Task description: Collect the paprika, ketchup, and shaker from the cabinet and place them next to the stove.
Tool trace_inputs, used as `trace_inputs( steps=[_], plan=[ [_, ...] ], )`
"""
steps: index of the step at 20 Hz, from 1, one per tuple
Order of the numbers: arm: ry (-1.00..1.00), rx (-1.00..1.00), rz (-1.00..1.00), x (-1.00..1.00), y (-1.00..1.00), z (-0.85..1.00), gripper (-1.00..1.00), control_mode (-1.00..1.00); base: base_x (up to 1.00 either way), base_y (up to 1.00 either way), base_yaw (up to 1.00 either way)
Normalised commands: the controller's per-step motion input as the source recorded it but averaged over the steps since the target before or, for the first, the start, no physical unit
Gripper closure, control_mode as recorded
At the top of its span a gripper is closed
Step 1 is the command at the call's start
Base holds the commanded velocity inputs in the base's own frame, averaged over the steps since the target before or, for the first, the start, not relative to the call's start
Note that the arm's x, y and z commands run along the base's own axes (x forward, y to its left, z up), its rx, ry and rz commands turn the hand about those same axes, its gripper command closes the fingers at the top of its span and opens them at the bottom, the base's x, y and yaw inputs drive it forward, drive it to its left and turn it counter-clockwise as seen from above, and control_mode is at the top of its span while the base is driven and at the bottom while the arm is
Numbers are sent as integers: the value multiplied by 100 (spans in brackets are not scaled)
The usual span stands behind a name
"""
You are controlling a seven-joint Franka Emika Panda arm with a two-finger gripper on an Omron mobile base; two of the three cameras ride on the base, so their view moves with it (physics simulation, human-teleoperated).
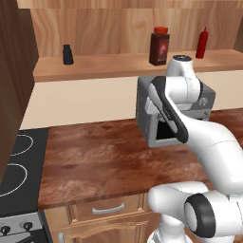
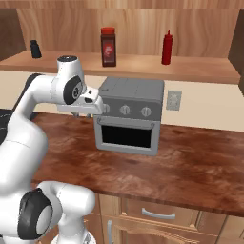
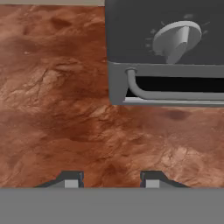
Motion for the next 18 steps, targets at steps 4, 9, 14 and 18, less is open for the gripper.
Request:
trace_inputs(
  steps=[4,9,14,18],
  plan=[
    [-16,0,0,-32,-17,0,-100,-100,0,0,0],
    [-49,0,-4,-62,-66,15,-100,-100,0,0,0],
    [-37,4,-1,-18,-28,70,-100,-100,0,0,0],
    [-21,1,0,0,-3,97,-100,-100,0,0,0]
  ],
)
